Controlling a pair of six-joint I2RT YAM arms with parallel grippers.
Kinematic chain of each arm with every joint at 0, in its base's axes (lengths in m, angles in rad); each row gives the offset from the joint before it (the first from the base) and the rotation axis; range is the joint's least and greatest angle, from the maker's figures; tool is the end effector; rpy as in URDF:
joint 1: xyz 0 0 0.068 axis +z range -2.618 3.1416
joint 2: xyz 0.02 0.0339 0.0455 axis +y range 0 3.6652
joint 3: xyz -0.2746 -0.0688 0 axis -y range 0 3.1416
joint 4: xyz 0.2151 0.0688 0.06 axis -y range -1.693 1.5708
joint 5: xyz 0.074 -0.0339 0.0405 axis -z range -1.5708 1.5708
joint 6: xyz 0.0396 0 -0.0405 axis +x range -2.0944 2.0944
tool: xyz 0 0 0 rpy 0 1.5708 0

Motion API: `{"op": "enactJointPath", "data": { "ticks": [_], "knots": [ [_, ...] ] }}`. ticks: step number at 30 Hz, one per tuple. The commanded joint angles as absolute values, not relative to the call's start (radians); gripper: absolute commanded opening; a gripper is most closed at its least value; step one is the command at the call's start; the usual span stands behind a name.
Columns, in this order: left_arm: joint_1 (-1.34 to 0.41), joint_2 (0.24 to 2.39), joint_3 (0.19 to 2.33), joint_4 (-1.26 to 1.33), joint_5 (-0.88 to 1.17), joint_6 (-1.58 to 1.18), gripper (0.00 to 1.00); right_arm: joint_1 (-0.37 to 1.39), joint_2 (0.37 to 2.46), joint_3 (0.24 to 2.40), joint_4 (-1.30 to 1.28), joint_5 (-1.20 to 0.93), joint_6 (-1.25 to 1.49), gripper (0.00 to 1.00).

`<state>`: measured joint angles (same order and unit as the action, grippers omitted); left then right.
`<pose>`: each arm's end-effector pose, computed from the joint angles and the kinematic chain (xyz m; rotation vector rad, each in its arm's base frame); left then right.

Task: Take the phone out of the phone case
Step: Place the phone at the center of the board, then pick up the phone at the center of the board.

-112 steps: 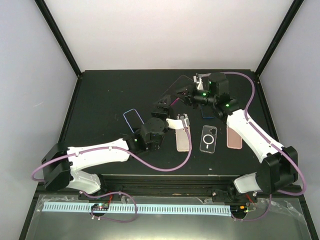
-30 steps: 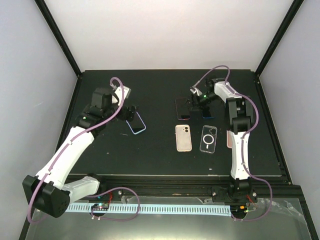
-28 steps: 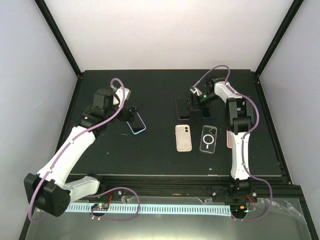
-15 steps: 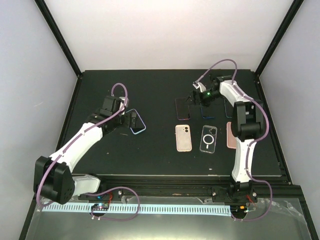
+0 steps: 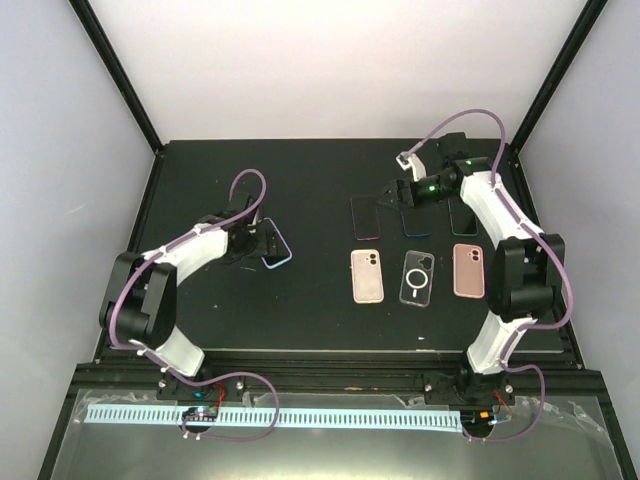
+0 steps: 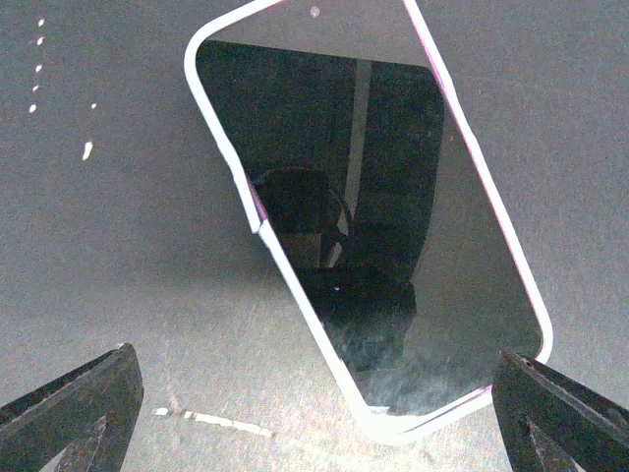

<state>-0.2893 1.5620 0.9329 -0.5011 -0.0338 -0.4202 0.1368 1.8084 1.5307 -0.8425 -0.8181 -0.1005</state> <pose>0.2642 -0.0772 0.2073 -0.1876 2.7055 -0.1680 0.3447 0.0766 0.2881 -0.5432 2.4557 1.0952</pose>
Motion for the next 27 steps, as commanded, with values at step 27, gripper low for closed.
{"op": "enactJointPath", "data": {
  "ticks": [27],
  "knots": [
    [-0.365, 1.906, 1.213, -0.439, 0.024, -0.366, 0.99, 0.126, 1.740, 1.518, -0.903, -0.833, -0.186, 1.00]
  ]
}}
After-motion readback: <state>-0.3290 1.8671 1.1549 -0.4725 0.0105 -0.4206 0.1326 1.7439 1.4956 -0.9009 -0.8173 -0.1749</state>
